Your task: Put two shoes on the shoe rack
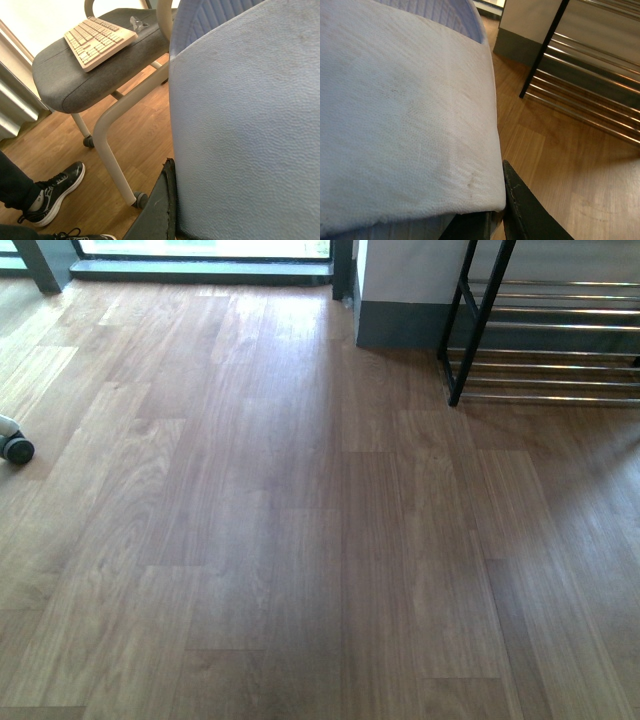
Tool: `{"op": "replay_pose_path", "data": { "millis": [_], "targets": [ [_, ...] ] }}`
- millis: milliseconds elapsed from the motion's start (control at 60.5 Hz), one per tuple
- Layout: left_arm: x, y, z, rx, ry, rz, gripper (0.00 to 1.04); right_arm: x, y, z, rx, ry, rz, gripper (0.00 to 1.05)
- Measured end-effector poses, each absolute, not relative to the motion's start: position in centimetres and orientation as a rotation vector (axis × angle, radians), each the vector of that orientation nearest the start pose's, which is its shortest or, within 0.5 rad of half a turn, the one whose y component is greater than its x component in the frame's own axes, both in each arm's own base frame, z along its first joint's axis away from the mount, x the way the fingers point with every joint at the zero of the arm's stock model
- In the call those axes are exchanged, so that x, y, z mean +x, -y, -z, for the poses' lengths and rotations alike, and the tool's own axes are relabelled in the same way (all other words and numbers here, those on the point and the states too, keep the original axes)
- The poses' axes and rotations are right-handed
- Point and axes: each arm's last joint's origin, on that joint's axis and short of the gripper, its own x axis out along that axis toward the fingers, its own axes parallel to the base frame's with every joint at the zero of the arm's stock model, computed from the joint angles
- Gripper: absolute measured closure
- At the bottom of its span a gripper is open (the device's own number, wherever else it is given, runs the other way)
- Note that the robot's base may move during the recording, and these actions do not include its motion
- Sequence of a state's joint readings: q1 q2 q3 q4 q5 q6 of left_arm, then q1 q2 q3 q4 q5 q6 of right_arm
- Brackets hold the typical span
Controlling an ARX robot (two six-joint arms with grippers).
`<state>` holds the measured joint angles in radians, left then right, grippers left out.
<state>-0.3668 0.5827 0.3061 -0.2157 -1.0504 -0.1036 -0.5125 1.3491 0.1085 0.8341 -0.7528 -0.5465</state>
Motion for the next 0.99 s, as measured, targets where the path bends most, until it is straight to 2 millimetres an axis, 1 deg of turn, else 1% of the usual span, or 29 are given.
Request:
{"op": "replay_pose_path", "data": {
  "millis": [992],
  "targets": [
    [12.48,2.11,-20.05,0.228,-0.346,-0.685,1.03,16.59,7.08,-11.37,-0.299,-0.253,-0.315,1.03]
  ]
}}
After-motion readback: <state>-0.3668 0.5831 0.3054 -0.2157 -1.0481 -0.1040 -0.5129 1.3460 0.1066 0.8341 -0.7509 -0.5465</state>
